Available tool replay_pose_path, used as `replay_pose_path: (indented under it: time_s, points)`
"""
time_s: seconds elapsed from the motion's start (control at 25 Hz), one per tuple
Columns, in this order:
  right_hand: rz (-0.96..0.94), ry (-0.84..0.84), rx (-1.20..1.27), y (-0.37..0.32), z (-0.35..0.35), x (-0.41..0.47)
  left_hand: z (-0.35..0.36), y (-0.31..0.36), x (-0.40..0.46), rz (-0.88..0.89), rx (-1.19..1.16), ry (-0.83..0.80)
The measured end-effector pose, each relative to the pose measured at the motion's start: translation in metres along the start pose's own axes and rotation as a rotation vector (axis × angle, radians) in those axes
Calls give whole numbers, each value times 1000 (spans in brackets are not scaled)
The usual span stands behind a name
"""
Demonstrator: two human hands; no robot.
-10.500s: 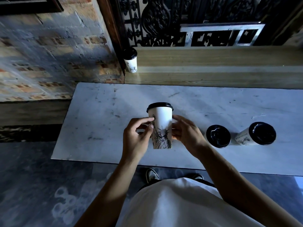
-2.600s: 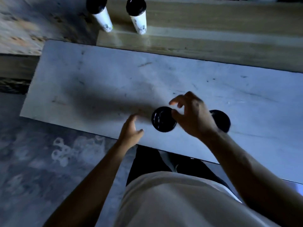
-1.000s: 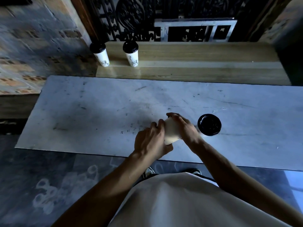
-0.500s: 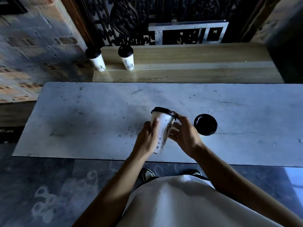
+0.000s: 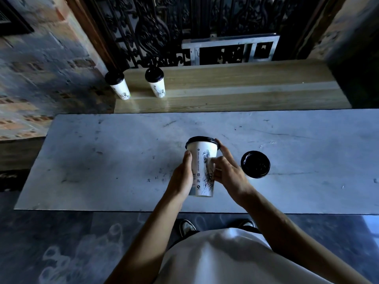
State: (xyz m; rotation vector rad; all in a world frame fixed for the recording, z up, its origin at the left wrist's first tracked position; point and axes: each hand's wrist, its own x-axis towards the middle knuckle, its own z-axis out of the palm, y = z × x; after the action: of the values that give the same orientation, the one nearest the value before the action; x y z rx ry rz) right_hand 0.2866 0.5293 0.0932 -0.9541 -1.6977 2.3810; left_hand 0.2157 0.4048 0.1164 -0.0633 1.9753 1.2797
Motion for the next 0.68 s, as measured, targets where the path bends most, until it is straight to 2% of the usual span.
replay_pose_path:
  time_s: [0.08,0.24,0.32,0.4,0.68]
  points:
    - [-10,-29,-8,-5,-1,-1,-1,5,1,53,29,68]
    - [-21,-40,-61,-15,-1,0,-9,-1,4,342,-11,330]
    - [16,-22,-74,-19,-1,2,-13,-4,1,462,7,347]
    - [26,-31,-96,-23,-2,3,-14,-5,-1,509,36,331]
    - [7,-46,-56,-26,-6,7,-16,-8,7,484,-10,303]
